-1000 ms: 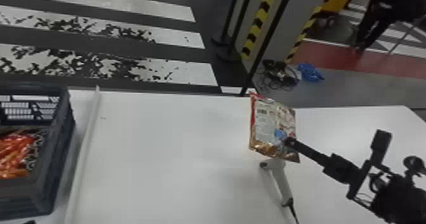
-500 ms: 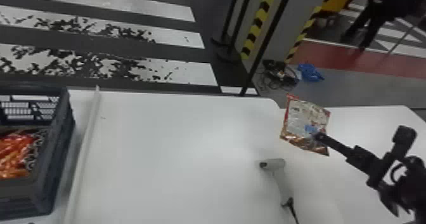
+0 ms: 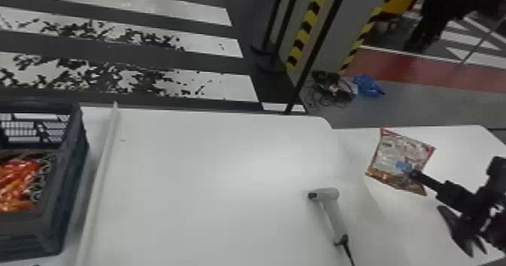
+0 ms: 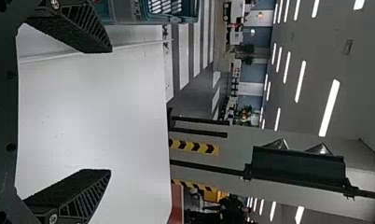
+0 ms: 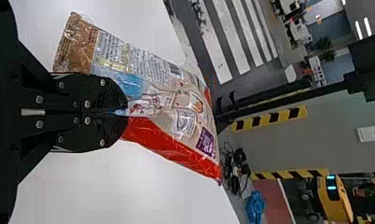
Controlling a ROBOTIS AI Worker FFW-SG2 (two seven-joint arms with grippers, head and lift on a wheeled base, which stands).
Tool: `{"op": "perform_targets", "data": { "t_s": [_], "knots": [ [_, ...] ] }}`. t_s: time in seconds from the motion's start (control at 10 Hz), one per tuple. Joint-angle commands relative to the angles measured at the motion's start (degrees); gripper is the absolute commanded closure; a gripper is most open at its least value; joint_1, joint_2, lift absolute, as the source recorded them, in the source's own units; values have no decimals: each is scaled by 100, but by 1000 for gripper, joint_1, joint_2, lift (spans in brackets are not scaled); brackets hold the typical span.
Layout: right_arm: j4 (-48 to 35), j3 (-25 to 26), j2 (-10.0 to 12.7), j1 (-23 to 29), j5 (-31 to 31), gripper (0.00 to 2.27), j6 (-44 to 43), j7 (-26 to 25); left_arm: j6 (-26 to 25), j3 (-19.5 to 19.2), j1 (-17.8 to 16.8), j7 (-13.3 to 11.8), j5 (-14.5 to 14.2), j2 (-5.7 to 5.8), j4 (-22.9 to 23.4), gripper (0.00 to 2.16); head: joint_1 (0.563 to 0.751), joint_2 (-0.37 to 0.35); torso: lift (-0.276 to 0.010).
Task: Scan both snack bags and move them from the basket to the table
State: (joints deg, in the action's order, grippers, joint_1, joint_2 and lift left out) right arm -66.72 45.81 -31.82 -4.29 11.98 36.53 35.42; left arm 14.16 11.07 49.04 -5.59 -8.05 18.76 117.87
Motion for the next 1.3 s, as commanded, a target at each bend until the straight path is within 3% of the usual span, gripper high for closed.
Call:
{"op": "perform_targets", "data": {
  "t_s": [0.0,0.3,0.5,0.6,0.7,0.9,1.2],
  "knots": [
    [168,-89,-18,-11,-240,2250,-89,-316,65,0,0,-12,-22,5,-1,73,695,-350,-98],
    [353,-344,35,121,-372,2246,-53,-764,170,-18,9,-21,-39,40,8,73,695,-350,-98],
    [397,-379,79,147,-407,1899,-53,-949,170,-35,9,-47,-48,49,61,73,695,-350,-98],
    [397,-379,105,165,-398,1217,-141,-1002,153,-35,9,-47,-48,49,78,73,695,-350,-98],
    [370,-371,114,262,-337,53,-405,-1002,153,-35,9,-47,-48,40,78,73,695,-350,-98],
    [-122,-441,360,631,-372,6,-1038,-1134,135,-26,9,-65,-30,23,113,73,695,-350,-98],
    [-1818,-643,1037,1448,-495,39,-1319,-1239,-41,9,18,-47,57,-12,272,73,695,-350,-98]
  ]
}}
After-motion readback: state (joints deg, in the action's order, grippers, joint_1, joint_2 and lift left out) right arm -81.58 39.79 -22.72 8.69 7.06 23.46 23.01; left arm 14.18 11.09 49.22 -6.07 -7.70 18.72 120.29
